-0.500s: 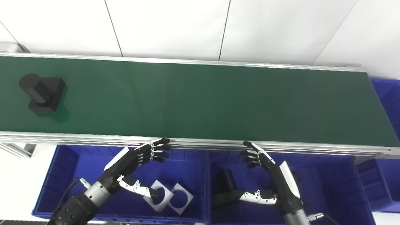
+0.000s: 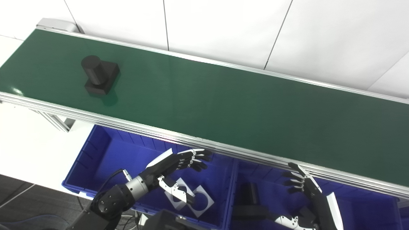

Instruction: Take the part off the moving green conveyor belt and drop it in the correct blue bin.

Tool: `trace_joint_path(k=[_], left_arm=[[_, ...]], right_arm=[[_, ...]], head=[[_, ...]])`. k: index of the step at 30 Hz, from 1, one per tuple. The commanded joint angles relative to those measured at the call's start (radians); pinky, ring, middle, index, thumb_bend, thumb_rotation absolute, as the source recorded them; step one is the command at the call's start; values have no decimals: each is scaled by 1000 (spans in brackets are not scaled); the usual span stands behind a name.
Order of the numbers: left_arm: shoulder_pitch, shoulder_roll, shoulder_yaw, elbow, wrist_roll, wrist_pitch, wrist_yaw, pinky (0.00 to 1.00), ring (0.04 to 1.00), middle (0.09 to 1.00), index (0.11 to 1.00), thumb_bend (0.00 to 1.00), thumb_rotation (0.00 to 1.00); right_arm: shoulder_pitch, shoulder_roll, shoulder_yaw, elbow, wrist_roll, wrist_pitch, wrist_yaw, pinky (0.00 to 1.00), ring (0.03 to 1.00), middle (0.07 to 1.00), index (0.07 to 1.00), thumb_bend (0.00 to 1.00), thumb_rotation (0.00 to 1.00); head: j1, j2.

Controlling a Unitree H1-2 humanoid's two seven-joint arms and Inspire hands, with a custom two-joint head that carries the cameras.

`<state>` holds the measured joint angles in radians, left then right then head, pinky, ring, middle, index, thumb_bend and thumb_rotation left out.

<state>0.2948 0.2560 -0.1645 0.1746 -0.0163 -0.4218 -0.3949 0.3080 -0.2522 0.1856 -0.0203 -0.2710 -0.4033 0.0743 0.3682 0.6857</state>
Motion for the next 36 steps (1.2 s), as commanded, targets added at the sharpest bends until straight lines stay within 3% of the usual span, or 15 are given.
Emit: trace_joint_path(k=[1,12,22,31,36], left_arm=[[-16,-6,-4,-6,20,-47,21,730,764,840,871,989,213],[-26,-15,-16,20,44,-48,44,768,765,835,871,996,223],[-42,-17,-35,66,57,-48,65,758,769,834,872,988,221],[-47,-17,-53,85,58,-48,82,771,775,832,869,984,208],[-45,-19,-62,79,67,-48,102,767,773,826,862,991,211]], right_arm=[[3,-10,-12,-14,10,-37,-4,571,673,748,857,837,206],[-7,-20,-15,41,8,-66,-29,589,680,754,858,860,282],[-16,-36,10,72,50,-66,-77,594,676,754,858,871,267],[-18,-53,6,45,145,-67,-75,603,682,755,865,884,245],[-15,-44,-10,-13,154,-66,-68,588,674,756,866,884,285]], head=[[1,-5],[-26,-48],[-51,-100],[-57,-122],[-61,-125]])
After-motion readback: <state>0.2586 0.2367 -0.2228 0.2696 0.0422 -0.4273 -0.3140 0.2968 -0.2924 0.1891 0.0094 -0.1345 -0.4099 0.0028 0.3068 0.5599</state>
